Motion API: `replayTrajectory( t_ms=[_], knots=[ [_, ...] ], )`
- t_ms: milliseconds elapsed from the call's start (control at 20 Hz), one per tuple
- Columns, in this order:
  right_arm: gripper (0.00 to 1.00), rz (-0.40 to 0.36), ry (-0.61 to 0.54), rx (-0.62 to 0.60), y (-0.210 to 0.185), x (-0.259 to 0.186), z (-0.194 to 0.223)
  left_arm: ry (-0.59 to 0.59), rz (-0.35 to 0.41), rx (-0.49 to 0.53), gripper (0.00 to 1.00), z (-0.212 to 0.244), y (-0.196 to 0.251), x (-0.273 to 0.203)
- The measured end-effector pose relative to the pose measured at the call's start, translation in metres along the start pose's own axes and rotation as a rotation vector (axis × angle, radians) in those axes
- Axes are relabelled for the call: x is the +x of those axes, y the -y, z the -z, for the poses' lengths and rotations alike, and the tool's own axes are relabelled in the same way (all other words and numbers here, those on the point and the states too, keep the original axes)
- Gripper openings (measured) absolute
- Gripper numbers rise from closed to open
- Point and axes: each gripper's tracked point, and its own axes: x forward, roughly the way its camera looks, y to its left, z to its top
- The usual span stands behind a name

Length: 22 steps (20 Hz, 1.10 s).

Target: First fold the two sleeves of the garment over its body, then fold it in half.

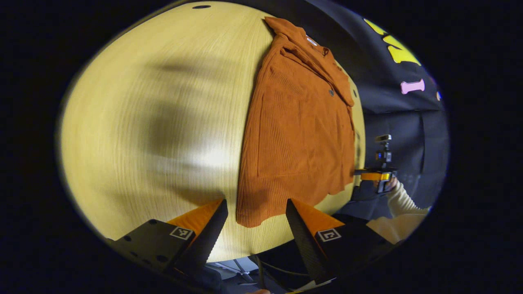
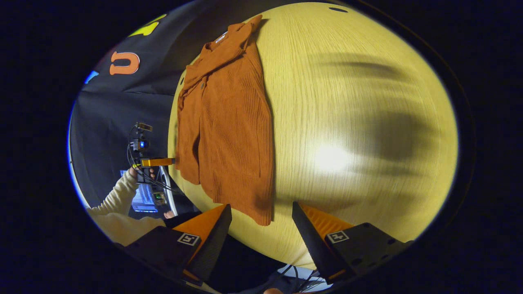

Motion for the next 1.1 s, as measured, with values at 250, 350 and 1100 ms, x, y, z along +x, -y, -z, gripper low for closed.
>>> replayTrajectory(
  t_ms=[250,350,1100],
  knots=[
    [0.94,-0.076,-0.029,-0.005,-0.019,0.014,0.003,-0.045,0.095,0.055,1.00,0.006,0.002,-0.003],
    [0.93,-0.106,-0.031,0.001,-0.027,0.021,0.000,-0.036,0.136,0.049,0.92,0.003,0.007,0.002],
    [0.29,-0.113,-0.020,0.100,-0.035,0.054,-0.007,0.002,0.125,0.037,0.19,0.008,0.008,0.016]
  ],
)
